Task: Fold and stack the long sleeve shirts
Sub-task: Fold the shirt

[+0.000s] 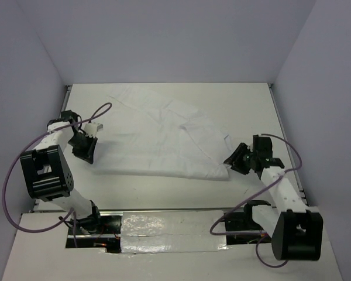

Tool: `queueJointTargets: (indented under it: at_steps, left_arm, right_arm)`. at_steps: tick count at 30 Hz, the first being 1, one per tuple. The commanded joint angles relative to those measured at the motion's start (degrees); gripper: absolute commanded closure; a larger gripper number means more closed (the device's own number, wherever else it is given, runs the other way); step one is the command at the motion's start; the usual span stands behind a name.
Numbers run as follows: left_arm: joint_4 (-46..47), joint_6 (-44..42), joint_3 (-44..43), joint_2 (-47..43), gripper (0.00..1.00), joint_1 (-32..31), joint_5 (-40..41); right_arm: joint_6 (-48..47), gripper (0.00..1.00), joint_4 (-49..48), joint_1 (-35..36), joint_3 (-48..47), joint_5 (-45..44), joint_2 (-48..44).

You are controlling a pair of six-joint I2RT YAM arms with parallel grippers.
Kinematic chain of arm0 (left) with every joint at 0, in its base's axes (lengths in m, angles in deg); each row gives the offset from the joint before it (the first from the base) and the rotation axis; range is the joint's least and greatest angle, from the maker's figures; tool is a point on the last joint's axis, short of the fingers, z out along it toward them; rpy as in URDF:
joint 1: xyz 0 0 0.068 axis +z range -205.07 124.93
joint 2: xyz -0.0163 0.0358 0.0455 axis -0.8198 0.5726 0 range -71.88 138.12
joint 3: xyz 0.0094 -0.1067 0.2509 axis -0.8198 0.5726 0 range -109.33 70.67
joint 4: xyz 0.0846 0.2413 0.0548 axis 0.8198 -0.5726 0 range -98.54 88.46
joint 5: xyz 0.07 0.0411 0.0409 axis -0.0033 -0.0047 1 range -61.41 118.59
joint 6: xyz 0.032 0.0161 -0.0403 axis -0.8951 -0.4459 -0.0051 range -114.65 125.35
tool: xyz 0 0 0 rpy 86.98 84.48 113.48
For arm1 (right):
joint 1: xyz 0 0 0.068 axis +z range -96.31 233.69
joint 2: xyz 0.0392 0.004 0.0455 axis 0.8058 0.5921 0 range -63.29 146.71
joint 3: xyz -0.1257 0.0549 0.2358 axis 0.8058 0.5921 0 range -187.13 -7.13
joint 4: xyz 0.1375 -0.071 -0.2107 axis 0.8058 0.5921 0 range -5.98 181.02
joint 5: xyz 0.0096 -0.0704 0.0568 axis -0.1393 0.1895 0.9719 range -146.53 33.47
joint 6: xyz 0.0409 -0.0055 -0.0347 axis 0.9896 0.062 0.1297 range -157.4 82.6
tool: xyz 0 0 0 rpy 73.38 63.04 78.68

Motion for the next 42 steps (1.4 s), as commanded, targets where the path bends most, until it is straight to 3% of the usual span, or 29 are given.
queueJointTargets:
  at_steps: [1, 2, 3, 4, 7, 11, 12, 14, 16, 18, 19, 22, 30, 33, 39, 42]
  left_arm:
    - [-4.34, -5.31, 2.30, -2.09, 0.69, 0.76, 5.15]
    - [-4.08, -5.57, 2.66, -2.18, 0.61, 0.85, 6.64]
    - [-3.73, -5.66, 2.75, -2.26, 0.54, 0.85, 7.43]
    - [-3.29, -5.67, 1.80, -1.92, 0.47, 0.76, 9.18]
    - [-4.33, -4.97, -4.85, -0.60, 0.43, 0.85, 10.08]
    - [-5.22, -2.16, -13.58, 0.72, 0.43, 0.76, 8.06]
    - [-4.78, -1.45, -16.55, 1.42, 0.43, 0.76, 6.75]
    - [-5.13, 0.22, -19.38, 2.21, 0.43, 0.23, 4.55]
    - [-6.88, 0.57, -22.89, 3.09, 0.43, -1.60, 1.04]
    - [-7.33, 0.75, -23.26, 2.57, 0.43, -3.62, -1.33]
    - [-6.63, 0.92, -22.74, 2.22, 0.43, -4.33, -1.87]
    - [-4.88, 1.80, -20.11, 1.08, 0.43, -7.05, -2.05]
    - [-3.55, 3.03, -17.38, 0.64, 0.43, -12.16, -0.47]
    - [-3.02, 3.47, -17.37, 0.98, 0.43, -12.34, -0.47]
    - [-3.81, 3.47, -17.99, 1.43, 0.43, -12.69, 0.14]
    - [-3.81, 3.65, -18.08, 1.43, 0.43, -13.04, 0.32]
  right_arm:
    - [3.06, 0.42, 6.88, 0.48, 2.92, -4.30, -7.55]
    - [3.32, 0.09, 8.02, 0.48, 2.75, -4.92, -9.04]
    - [3.41, 0.00, 10.12, 0.48, 2.23, -6.14, -11.67]
    - [3.85, 0.00, 10.58, 0.48, 0.83, -8.16, -12.83]
    - [2.19, 0.00, 9.27, 0.48, -4.07, -11.32, -14.69]
    - [-4.57, 0.00, 4.71, 0.39, -8.76, -10.91, -8.20]
    - [-5.63, 0.01, 3.65, 0.39, -9.46, -11.16, -3.57]
    - [-8.62, 0.37, 3.46, 0.39, -11.83, -10.64, 1.49]
    - [-9.59, 0.81, 2.68, 0.39, -12.71, -9.06, 7.27]
    - [-10.91, 0.73, -0.12, 0.39, -12.63, -5.13, 11.39]
    - [-11.52, 0.60, -0.49, 0.48, -13.59, -4.49, 12.81]
    - [-14.51, 0.51, -0.67, 0.83, -17.01, -4.22, 18.44]
    - [-17.77, 0.41, -0.66, 1.79, -18.70, -5.63, 27.24]
    - [-18.03, 0.43, -2.34, 2.67, -18.95, -6.06, 28.99]
    - [-18.21, 0.65, -2.87, 5.03, -18.96, -8.61, 28.74]
    - [-18.03, 0.70, -2.34, 6.36, -18.43, -10.10, 27.24]
